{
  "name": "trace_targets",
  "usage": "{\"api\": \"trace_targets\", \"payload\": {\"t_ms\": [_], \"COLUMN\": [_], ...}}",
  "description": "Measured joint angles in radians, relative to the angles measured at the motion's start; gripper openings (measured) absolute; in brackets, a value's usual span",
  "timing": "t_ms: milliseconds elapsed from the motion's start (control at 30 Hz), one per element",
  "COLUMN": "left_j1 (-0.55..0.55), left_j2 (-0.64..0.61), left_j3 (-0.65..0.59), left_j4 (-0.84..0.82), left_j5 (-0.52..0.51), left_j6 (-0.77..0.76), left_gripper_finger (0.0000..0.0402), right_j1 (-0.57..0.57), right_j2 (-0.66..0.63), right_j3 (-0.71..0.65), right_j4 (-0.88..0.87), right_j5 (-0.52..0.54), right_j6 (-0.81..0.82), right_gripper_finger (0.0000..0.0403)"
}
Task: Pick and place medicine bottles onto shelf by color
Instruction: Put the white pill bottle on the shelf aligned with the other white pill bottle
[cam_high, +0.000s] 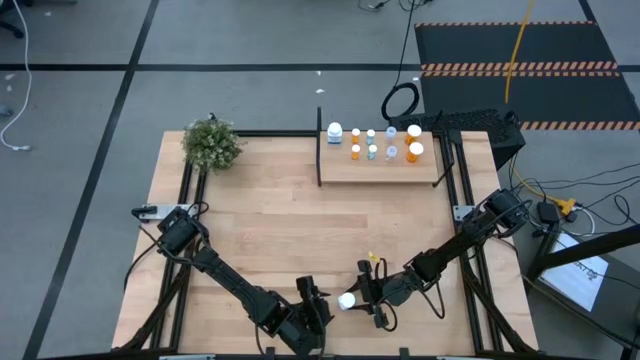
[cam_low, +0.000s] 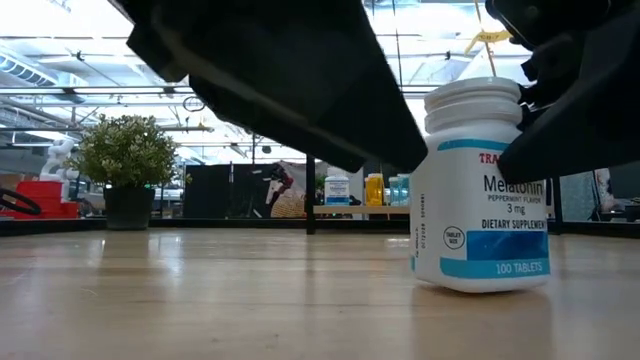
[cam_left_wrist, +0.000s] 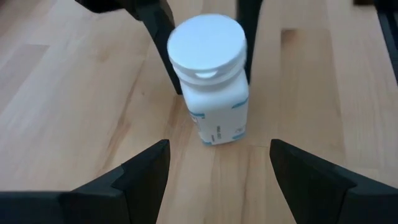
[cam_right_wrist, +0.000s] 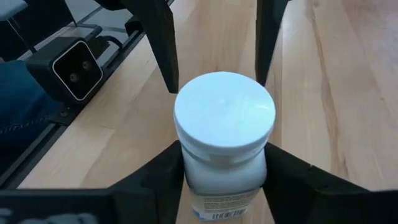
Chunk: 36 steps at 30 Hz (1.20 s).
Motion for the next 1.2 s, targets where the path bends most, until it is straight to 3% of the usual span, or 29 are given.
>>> {"api": "trace_targets", "payload": {"t_ms": [167, 300, 1033, 1200], "left_j1": [0.002, 0.019, 0.055, 0.053], "left_j2": [0.0, 0.014, 0.039, 0.039], "left_j3": [0.0, 0.0, -0.032, -0.032], "left_j4": [0.003, 0.018, 0.054, 0.067], "left_j5": [-0.077, -0.069, -0.024, -0.024], "left_j6": [-0.041, -0.063, -0.096, -0.093], "left_gripper_finger": [0.0273, 0.0273, 0.0273, 0.0273], "right_j1": [0.0, 0.0, -0.002, 0.001], "right_j2": [0.0, 0.0, -0.002, -0.002], "right_j3": [0.0, 0.0, 0.0, 0.0], "right_j4": [0.0, 0.001, -0.006, -0.01], "right_j5": [0.027, 0.109, 0.105, 0.106], "right_j6": [0.0, 0.0, 0.021, 0.022], "right_gripper_finger": [0.0183, 0.0184, 0.0187, 0.0222]}}
